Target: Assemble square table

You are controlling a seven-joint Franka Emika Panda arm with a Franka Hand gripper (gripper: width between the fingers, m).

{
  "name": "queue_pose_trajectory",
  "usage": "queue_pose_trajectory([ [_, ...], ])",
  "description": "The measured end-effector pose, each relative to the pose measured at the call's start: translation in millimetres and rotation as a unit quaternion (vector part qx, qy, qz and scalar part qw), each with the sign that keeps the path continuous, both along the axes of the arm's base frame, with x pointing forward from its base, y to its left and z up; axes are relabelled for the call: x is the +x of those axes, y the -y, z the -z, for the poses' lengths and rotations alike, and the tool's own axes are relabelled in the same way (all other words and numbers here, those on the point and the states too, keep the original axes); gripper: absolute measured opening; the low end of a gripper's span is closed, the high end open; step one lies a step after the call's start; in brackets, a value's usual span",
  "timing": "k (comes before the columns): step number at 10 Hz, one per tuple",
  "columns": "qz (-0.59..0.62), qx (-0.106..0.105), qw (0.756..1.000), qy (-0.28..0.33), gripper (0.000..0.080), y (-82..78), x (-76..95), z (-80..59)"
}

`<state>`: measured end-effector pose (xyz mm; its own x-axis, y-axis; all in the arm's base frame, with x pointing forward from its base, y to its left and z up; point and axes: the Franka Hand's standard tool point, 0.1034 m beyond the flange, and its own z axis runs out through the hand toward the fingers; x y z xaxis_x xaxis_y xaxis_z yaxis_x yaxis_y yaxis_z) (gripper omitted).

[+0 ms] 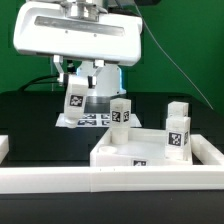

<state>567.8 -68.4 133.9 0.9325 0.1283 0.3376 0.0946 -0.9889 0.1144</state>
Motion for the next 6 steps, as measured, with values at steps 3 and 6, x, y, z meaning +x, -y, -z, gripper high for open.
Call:
queue_pose_trajectory([
  [3,0.007,0.004,1.0,0.002,0.029,-8.8,1.8,2.2],
  [6,0.018,0.017,1.0,-0.01,0.029,-19.4,1.6,8.7],
])
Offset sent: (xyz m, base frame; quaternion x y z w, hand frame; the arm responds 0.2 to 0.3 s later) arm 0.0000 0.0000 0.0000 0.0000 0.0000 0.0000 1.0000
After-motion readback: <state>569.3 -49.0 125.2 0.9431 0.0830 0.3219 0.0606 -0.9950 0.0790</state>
